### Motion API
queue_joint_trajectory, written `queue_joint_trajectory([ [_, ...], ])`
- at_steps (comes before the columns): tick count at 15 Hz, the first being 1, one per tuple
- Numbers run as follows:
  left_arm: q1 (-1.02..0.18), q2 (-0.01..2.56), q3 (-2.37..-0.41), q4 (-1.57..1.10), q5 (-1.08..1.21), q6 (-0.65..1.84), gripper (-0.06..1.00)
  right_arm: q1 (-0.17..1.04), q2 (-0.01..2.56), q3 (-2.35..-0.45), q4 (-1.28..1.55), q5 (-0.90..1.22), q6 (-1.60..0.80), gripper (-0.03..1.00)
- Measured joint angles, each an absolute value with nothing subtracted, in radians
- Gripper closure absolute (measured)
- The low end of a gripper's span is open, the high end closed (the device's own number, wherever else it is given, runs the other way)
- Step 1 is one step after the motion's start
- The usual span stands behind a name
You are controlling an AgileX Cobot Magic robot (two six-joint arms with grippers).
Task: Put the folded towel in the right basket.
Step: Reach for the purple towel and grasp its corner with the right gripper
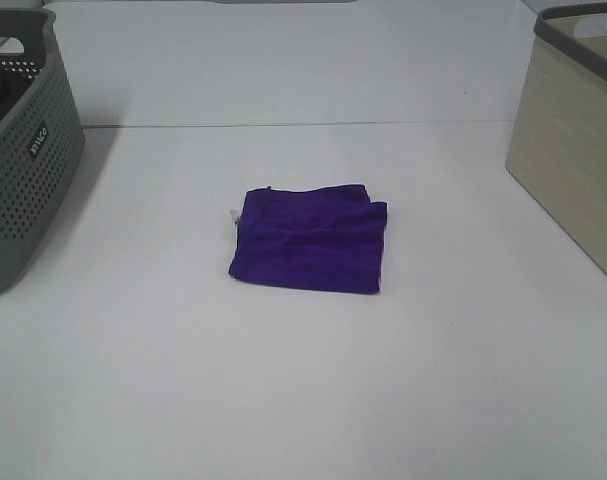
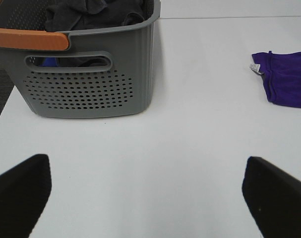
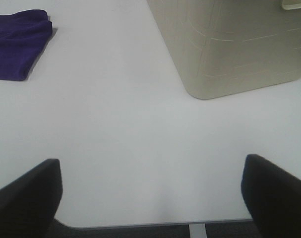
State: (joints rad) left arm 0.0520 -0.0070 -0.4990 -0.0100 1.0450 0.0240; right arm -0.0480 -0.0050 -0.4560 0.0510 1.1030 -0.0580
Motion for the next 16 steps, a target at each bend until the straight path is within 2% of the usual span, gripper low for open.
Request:
queue_joint_trajectory([
  [16, 0.052, -0.007, -0.499, -0.01, 1.045, 0.024, -0.05, -0.048, 0.015, -0.467, 0.056, 1.112, -0.058, 0.02],
])
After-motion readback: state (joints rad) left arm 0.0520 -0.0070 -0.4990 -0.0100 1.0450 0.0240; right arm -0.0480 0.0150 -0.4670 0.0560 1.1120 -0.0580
